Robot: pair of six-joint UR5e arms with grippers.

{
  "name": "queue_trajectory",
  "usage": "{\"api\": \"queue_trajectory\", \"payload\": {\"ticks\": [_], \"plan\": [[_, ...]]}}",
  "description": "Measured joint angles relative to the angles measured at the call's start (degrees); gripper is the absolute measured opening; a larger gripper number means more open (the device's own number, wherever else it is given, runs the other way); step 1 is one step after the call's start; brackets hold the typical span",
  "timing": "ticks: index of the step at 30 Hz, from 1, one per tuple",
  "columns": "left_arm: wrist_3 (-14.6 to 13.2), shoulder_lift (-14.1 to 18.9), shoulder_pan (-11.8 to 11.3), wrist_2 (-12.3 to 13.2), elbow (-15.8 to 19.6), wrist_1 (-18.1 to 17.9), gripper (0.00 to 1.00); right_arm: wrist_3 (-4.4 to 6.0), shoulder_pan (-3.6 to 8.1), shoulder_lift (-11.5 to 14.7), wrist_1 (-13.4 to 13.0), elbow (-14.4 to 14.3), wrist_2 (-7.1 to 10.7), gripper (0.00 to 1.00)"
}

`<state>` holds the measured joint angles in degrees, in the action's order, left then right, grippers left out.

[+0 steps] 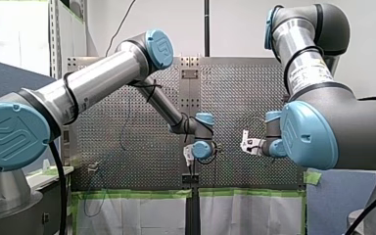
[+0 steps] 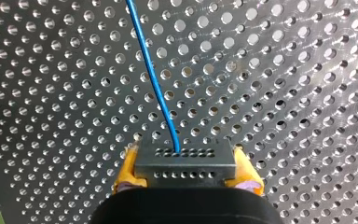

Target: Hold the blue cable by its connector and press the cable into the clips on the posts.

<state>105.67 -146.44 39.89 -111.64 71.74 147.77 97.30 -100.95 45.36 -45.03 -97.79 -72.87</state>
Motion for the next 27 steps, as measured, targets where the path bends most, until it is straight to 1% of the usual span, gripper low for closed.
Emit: {"api": "queue_trajectory", "payload": {"ticks": [6,10,16,23,27], "plan": [[1.5,-0.3,-0.7,0.9,-0.1,-0.1,0.01,0.08,0.00,0.0,0.1,0.5,0.21,0.00],[2.0,-1.6,-1.2,1.4,-0.9,0.0,0.01,0.09,0.00,0.0,0.1,0.7,0.25,0.00],[2.1,-3.1,-2.3,2.0,-3.2,1.2,0.01,0.23,0.00,-0.1,0.1,1.2,0.26,0.00],[2.1,-3.2,-3.4,2.7,-5.1,2.1,0.01,0.35,0.01,-0.3,0.2,2.4,0.20,0.00],[2.2,-3.3,-3.8,2.9,-5.8,2.3,0.01,0.35,0.00,-0.9,0.3,3.3,0.15,0.00]]}}
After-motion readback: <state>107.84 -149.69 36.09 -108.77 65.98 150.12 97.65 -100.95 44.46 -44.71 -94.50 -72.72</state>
